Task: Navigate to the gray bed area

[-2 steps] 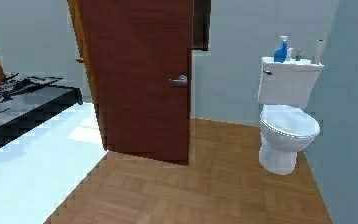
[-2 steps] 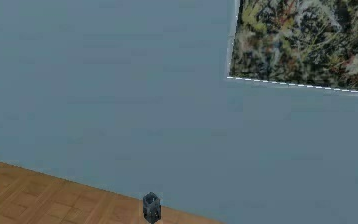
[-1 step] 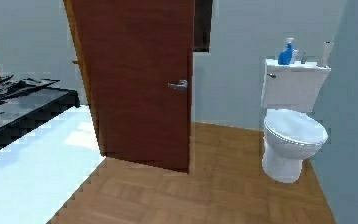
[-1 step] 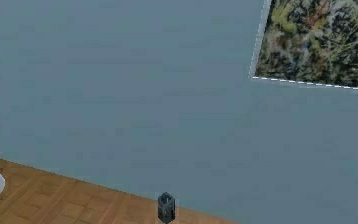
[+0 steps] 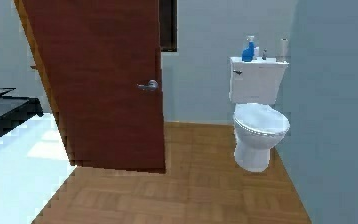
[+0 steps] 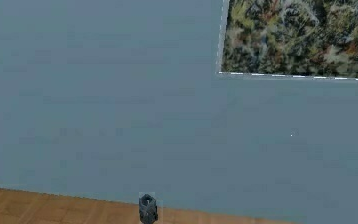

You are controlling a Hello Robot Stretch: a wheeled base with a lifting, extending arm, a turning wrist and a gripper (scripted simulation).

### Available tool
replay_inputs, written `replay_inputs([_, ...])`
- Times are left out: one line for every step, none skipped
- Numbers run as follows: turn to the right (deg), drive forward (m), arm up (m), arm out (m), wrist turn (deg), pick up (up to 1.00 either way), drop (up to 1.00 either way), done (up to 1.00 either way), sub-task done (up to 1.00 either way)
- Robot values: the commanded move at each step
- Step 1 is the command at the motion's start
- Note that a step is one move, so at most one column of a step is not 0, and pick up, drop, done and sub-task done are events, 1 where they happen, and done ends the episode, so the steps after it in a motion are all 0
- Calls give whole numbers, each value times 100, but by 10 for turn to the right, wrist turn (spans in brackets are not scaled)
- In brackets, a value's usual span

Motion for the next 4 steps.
replay_inputs([30, 0, 0, 0, 0, 0, 0, 0, 0])
replay_inputs([0, 15, 0, 0, 0, 0, 0, 0, 0])
replay_inputs([-450, 0, 0, 0, 0, 0, 0, 0, 0])
replay_inputs([-330, 0, 0, 0, 0, 0, 0, 0, 0])
